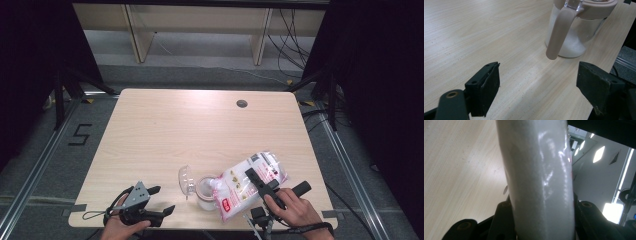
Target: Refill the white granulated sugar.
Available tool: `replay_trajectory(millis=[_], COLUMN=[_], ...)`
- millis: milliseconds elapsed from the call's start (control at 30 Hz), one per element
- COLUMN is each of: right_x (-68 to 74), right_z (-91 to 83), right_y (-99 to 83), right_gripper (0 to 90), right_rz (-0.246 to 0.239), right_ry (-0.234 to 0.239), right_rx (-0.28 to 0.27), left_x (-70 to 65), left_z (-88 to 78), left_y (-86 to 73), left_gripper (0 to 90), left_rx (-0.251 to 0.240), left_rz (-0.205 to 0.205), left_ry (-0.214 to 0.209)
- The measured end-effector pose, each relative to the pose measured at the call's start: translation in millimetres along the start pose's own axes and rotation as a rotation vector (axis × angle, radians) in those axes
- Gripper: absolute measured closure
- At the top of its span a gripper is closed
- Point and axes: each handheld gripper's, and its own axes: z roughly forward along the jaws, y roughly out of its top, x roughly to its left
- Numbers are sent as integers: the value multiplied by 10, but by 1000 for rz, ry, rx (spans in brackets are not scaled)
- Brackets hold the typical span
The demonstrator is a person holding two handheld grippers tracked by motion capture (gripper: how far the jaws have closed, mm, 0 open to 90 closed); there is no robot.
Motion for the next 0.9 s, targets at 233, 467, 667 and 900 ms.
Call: replay_trajectory(millis=[233, 467, 667, 900], right_x=[3, 9, 6, 6], right_z=[0, -2, -2, -3], right_y=[3, 2, 2, -3], right_gripper=[661, 662, 662, 662], right_rz=[14, 20, 14, 10], right_ry=[11, 11, 12, 3], right_rx=[8, 13, 12, 13], left_x=[0, 1, -1, -1], left_z=[-3, -1, -1, -1], left_y=[1, 1, 1, 1], left_gripper=[184, 184, 184, 184], left_rx=[3, 0, 0, 0], left_rz=[1, 3, 0, 0], left_ry=[1, 0, 0, 0])
